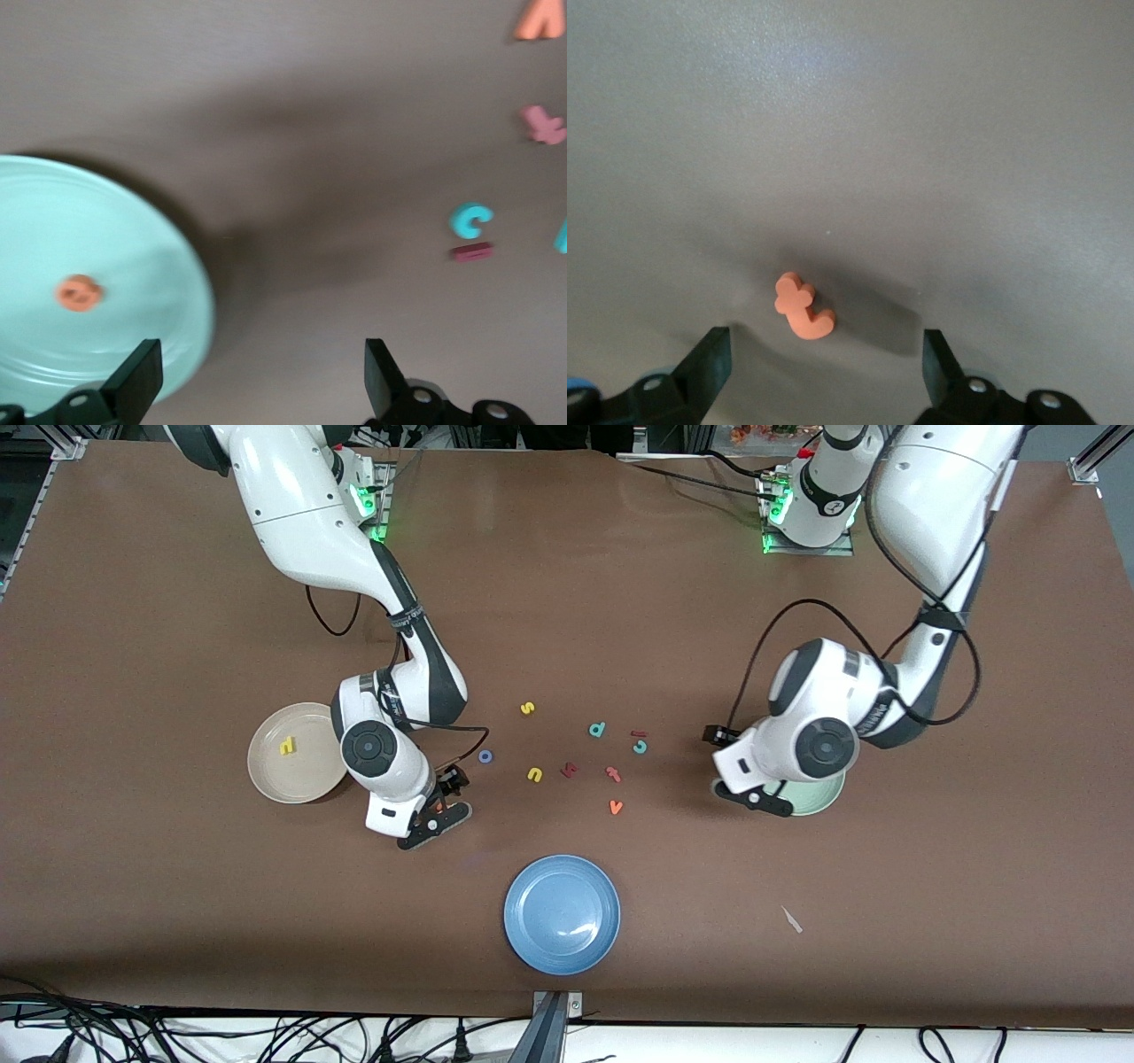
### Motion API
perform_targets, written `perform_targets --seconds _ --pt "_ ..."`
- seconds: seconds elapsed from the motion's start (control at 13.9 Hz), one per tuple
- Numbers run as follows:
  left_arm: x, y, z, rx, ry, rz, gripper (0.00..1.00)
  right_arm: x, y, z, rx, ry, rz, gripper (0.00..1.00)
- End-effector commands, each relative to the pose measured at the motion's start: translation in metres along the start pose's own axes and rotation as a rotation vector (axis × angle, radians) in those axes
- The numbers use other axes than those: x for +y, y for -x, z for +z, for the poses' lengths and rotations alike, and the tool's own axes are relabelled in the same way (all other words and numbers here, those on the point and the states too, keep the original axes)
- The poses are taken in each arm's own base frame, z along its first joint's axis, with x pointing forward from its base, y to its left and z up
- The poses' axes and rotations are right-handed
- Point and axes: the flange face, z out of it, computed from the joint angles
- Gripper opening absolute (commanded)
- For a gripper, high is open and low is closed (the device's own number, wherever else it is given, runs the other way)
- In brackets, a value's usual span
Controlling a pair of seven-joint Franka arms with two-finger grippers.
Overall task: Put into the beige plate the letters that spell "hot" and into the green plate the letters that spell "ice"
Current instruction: 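Grasp the orange letter with the right gripper while the left gripper withdraws, then drop the orange letter on the white plate while the left gripper grasps the teal c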
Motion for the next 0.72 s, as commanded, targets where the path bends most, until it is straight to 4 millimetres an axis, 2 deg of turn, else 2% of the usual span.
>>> perform_targets --seconds 0.0,0.14,0.29,0.36,0.5,0.65 --pt "0.039 -0.004 0.019 0.027 -0.018 -0.136 0.99 0.000 -0.009 0.004 0.038 -0.011 -0.018 0.92" --pt "0.074 -0.011 0.036 0.024 -0.022 -0.238 0.92 -0.008 -0.010 0.006 0.042 -0.022 -0.026 0.87" --pt "0.101 -0.019 0.047 0.028 -0.016 -0.374 0.84 -0.008 -0.010 0.007 0.042 -0.021 -0.027 0.81" --pt "0.112 -0.025 0.049 0.033 -0.010 -0.427 0.83 -0.008 -0.010 0.007 0.042 -0.021 -0.028 0.78" --pt "0.126 -0.033 0.052 0.027 0.029 -0.495 0.81 -0.008 -0.010 0.007 0.042 -0.020 -0.031 0.65" --pt "0.128 -0.039 0.055 0.014 0.076 -0.523 0.80 -0.010 -0.010 0.007 0.041 -0.019 -0.034 0.54"
